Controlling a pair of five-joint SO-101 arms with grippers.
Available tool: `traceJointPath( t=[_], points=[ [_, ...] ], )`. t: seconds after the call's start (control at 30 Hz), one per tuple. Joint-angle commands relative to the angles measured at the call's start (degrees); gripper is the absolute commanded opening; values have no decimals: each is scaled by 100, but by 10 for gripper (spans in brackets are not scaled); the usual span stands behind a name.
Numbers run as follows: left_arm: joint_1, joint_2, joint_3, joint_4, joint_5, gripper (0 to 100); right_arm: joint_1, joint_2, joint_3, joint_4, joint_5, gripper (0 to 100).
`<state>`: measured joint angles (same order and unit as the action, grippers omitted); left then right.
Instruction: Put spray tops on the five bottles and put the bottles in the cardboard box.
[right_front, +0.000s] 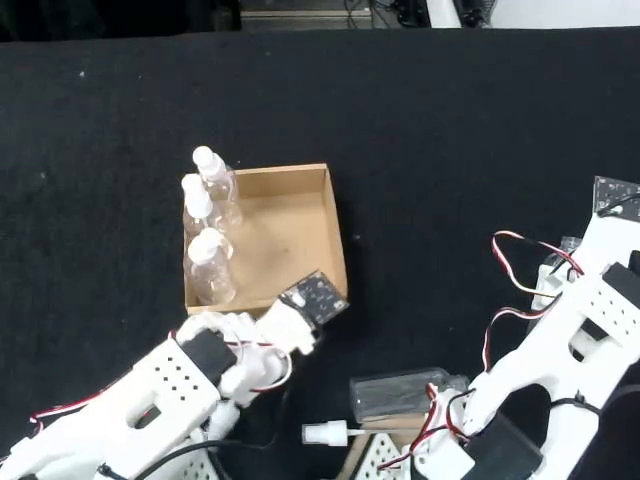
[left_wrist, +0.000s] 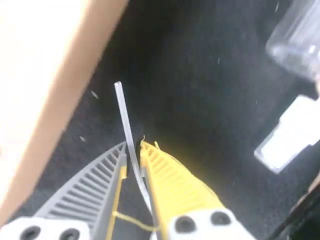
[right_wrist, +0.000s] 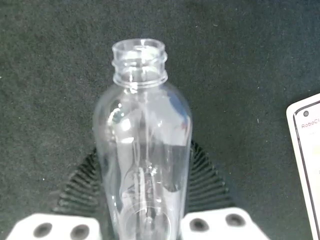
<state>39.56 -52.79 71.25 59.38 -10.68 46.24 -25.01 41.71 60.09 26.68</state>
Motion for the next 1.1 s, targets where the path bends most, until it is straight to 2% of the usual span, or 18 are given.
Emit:
traceJointPath(
  t=[0.0, 0.1, 0.17, 0.27, 0.37, 0.43, 0.53, 0.63, 0.77, 0.93, 1.07],
  points=[
    [66, -44, -400, -668, 141, 33, -158, -303, -259, -114, -18, 11],
    [127, -44, -418, -993, 563, 61, -158, -303, -259, -114, -18, 11],
    [303, -44, -382, -932, 747, 148, -158, -303, -259, -114, -18, 11],
    [514, -44, -400, -536, 1064, 285, -158, -303, -259, -114, -18, 11],
    [382, -53, -637, -35, 1090, 301, -158, -303, -259, -114, -18, 11],
    [163, -53, -910, 475, 791, 288, -158, -303, -259, -114, -18, 11],
    [-163, -53, -1253, 1345, -88, 264, -158, -303, -259, -114, -18, 11],
    [-532, -53, -1209, 1846, -791, 233, -158, -303, -259, -114, -18, 11],
    [-1068, -53, -831, 1776, -1169, 190, -158, -303, -259, -105, -18, 11],
    [-1402, -44, -514, 1618, -1204, 185, -158, -303, -259, -97, -18, 11],
    [-1446, -44, -101, 1477, -1864, 185, -149, -303, -259, -79, -18, 11]
  ],
)
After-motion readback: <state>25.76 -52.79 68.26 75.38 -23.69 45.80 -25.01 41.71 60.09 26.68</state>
